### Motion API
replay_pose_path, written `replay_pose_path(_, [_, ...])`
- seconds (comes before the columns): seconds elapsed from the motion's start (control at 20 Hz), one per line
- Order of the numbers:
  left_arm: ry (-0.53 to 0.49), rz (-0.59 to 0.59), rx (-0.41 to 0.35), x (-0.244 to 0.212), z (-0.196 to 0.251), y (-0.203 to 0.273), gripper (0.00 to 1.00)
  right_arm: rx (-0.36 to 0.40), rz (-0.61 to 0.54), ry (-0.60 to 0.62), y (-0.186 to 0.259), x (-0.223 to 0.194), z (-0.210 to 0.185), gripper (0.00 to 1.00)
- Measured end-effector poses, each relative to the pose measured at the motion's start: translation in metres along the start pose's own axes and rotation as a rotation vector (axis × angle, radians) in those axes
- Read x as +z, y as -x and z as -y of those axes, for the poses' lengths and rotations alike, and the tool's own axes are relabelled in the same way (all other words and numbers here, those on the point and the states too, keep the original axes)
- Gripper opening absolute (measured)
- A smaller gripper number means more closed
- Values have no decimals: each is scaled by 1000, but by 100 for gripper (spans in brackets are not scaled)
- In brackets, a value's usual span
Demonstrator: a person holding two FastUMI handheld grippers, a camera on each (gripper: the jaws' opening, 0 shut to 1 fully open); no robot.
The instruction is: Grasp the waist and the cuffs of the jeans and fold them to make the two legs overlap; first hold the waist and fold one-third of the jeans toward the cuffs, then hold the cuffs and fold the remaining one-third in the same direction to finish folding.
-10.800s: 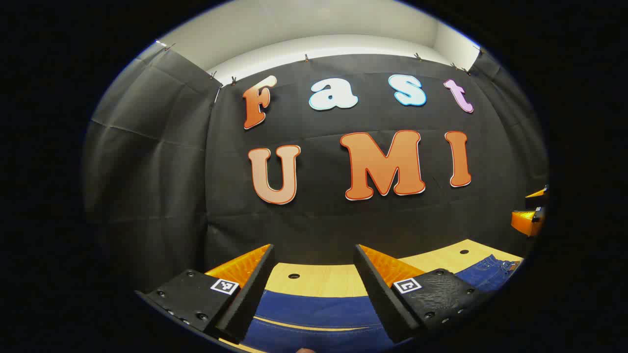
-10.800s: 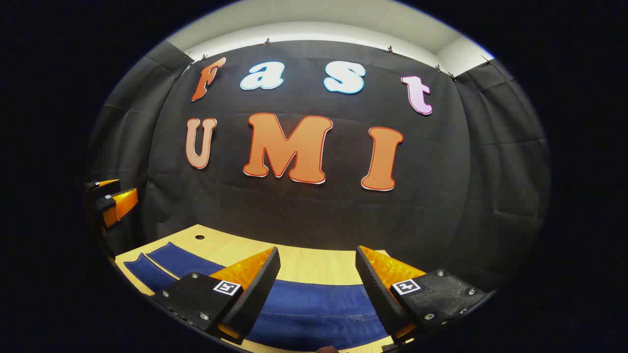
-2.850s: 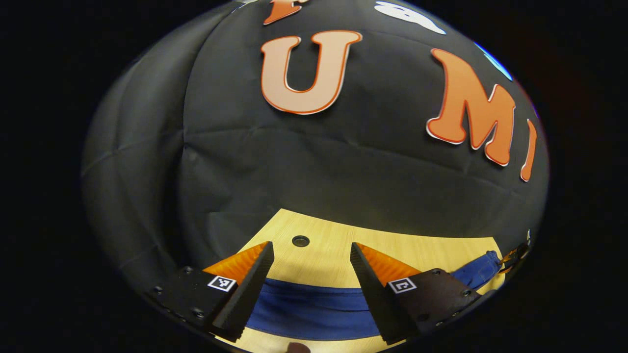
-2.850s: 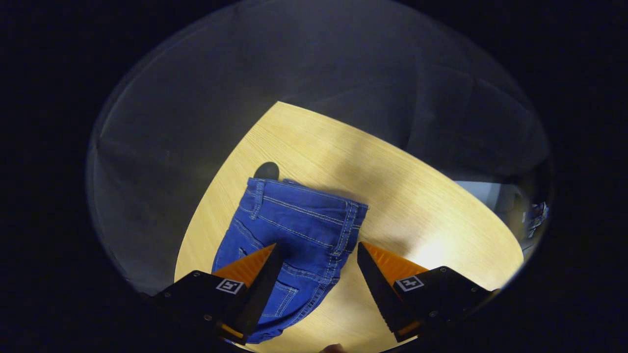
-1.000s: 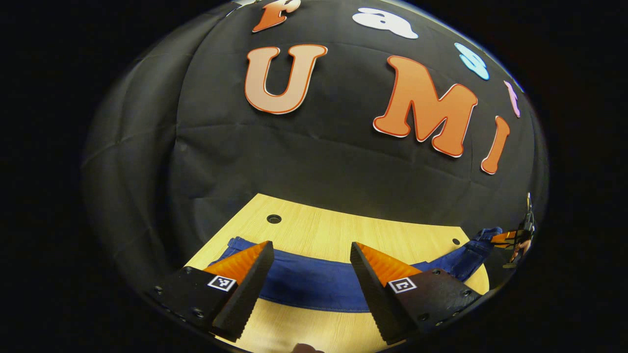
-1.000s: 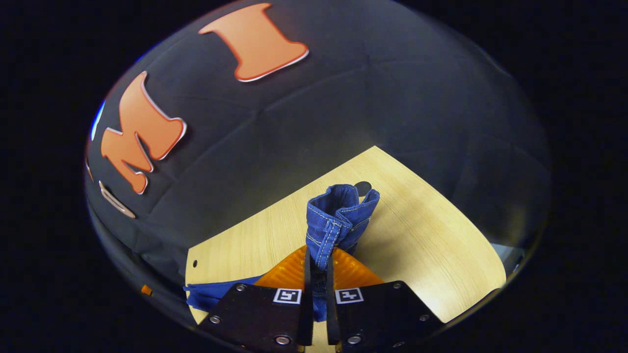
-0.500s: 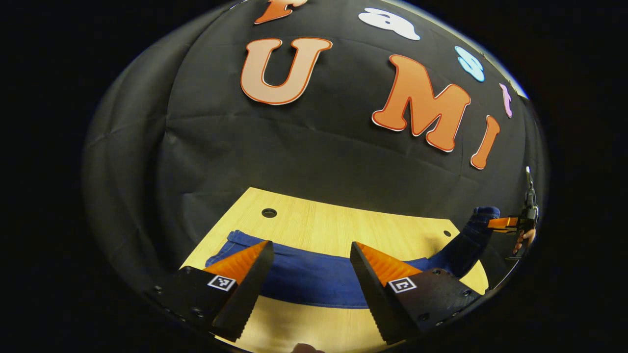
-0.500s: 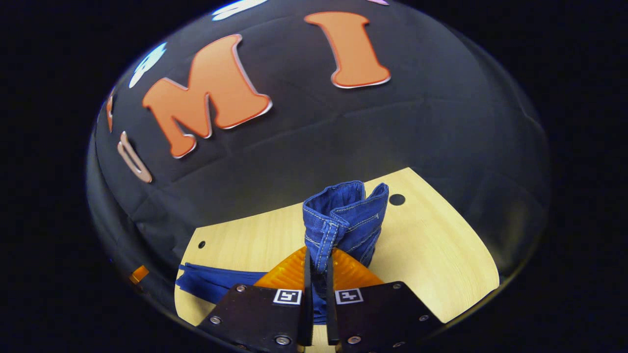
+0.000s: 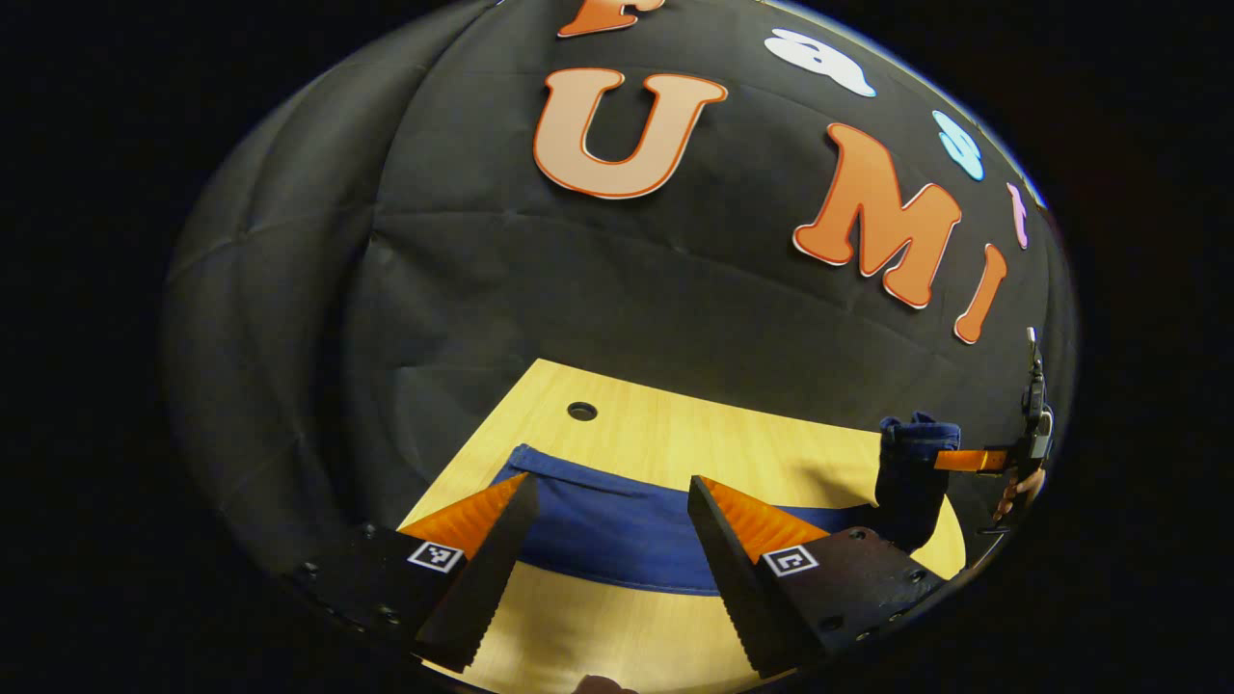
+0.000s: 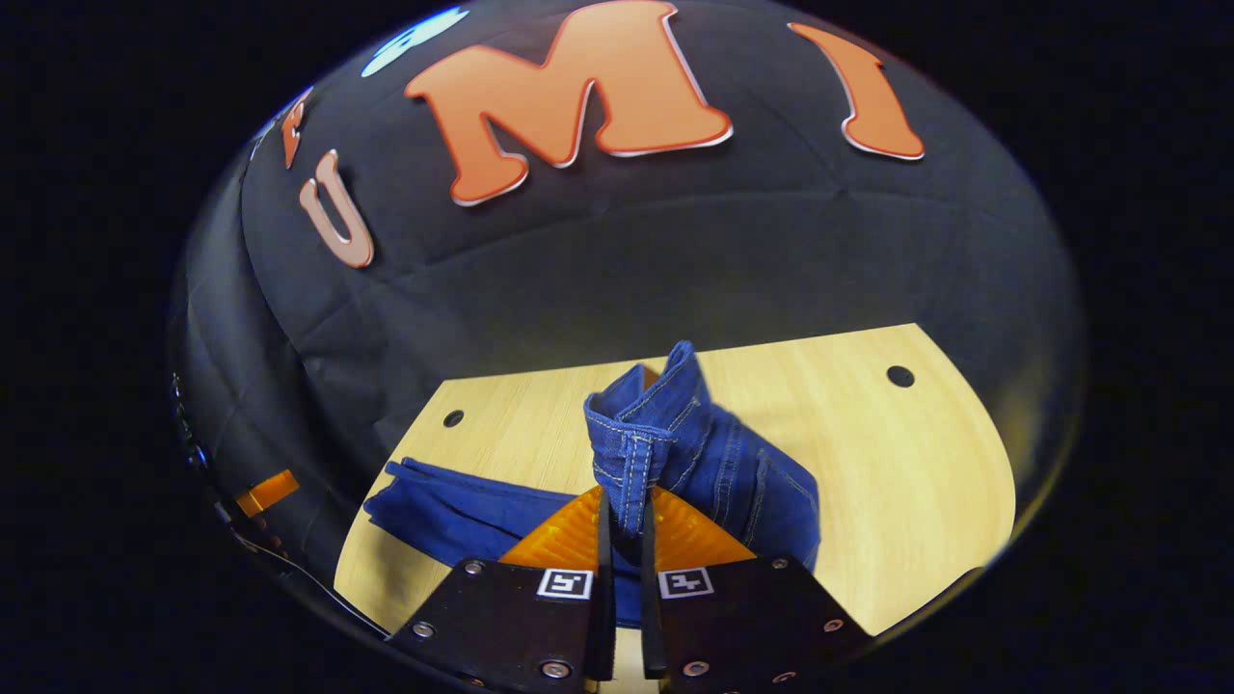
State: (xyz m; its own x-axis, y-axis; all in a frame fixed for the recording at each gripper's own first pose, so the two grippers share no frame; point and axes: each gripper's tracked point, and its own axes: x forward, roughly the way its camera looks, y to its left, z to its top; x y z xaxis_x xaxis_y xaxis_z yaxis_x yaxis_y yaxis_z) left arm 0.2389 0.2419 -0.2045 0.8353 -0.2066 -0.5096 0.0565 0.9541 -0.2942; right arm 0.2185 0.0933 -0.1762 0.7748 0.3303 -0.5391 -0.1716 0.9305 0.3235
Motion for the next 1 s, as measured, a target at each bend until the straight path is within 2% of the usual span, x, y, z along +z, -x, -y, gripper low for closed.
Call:
replay_pose_path(0.15, [34,-53,33,-16,-22,-9,97,-3,-65,16,-27,-38,-19,11])
replay_pose_path(0.35, [132,-126,55,-38,-41,-21,97,-19,-191,36,-51,-93,-39,11])
replay_pose_path(0.45, [189,-150,51,-46,-46,-26,97,-2,-247,10,-51,-110,-50,19])
replay_pose_path(0.5, [217,-168,52,-52,-51,-30,97,18,-259,-5,-52,-113,-56,31])
replay_pose_path(0.55, [243,-188,51,-57,-53,-34,97,22,-264,-10,-53,-115,-61,38])
replay_pose_path(0.6, [271,-213,55,-65,-56,-37,97,40,-255,-19,-53,-114,-68,39])
replay_pose_path(0.65, [304,-231,49,-70,-57,-40,97,48,-240,-21,-50,-110,-71,55])
replay_pose_path(0.8, [452,-317,50,-92,-66,-51,97,45,-202,-21,-38,-93,-68,75])
replay_pose_path(0.85, [494,-337,56,-100,-70,-53,97,38,-183,-18,-33,-86,-64,72])
replay_pose_path(0.9, [528,-359,65,-105,-76,-57,97,20,-157,-13,-30,-78,-57,83])
replay_pose_path(1.0, [606,-393,73,-116,-85,-69,97,-6,-109,-6,-22,-61,-49,87])
